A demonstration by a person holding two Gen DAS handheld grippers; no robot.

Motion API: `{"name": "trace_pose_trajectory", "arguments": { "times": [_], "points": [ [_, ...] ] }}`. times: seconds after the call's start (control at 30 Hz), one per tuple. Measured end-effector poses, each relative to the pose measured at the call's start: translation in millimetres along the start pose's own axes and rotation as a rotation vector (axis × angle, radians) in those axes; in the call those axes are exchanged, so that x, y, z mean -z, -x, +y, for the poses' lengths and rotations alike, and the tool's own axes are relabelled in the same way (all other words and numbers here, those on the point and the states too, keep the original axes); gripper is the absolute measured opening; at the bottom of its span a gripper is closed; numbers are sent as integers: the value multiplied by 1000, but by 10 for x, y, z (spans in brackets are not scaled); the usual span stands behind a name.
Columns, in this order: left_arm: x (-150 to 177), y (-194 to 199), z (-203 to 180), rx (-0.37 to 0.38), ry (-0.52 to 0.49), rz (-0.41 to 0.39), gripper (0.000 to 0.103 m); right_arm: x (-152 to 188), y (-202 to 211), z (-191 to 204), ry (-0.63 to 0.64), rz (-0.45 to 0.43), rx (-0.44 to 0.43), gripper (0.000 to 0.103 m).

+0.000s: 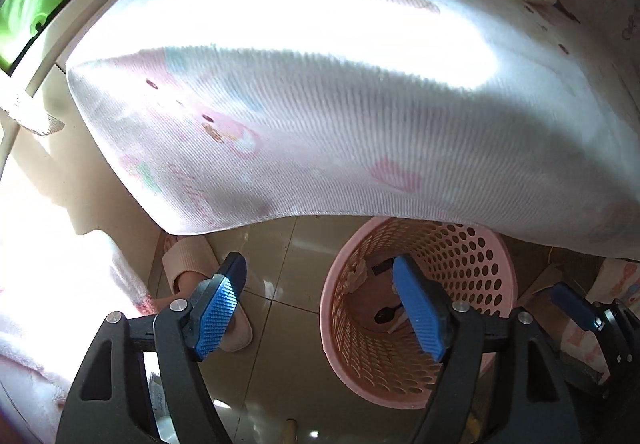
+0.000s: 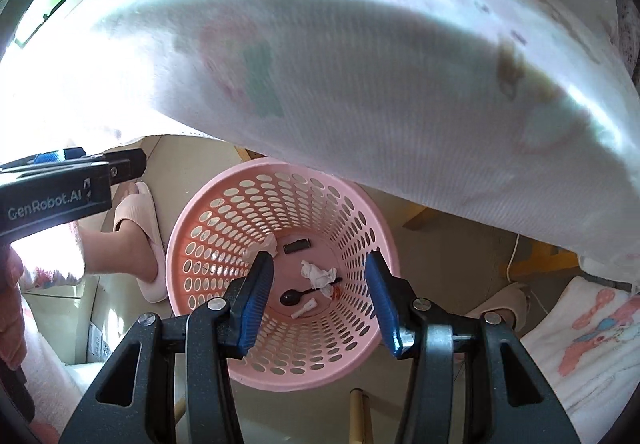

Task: Collect trash
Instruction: 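Raise both open tools from the basket back toward the sheet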

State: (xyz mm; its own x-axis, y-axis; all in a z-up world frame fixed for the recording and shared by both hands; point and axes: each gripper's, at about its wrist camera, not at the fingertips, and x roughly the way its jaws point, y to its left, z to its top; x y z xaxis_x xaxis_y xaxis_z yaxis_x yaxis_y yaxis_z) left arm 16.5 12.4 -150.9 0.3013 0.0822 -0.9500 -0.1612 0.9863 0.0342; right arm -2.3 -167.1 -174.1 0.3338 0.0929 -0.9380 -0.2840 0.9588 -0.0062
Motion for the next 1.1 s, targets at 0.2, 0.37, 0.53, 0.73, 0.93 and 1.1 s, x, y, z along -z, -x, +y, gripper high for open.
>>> {"name": "trace_pose_trajectory", "arguments": {
  "times": [0.2, 0.37, 0.53, 0.73, 0.93, 1.1],
  "points": [
    [-15, 330, 27, -27, -15, -160, 74, -51, 265, -11, -7, -87, -7, 50],
    [-18, 583, 49, -83, -3, -296, 74, -124, 357, -41, -10, -124, 17, 51],
    [-36, 714, 68, -124, 15, -376, 74, -124, 485, -93, -48, -175, -10, 51],
    [40, 927, 72, -124, 7, -475, 75, -104, 783, -50, -31, -347, 54, 51],
    [99, 1174, 69, -124, 8, -593, 80, -47, 987, -43, -35, -428, 50, 51],
    [116, 1281, 102, -132, 21, -649, 81, -21, 1226, -58, -29, -539, 69, 51]
  ]
}}
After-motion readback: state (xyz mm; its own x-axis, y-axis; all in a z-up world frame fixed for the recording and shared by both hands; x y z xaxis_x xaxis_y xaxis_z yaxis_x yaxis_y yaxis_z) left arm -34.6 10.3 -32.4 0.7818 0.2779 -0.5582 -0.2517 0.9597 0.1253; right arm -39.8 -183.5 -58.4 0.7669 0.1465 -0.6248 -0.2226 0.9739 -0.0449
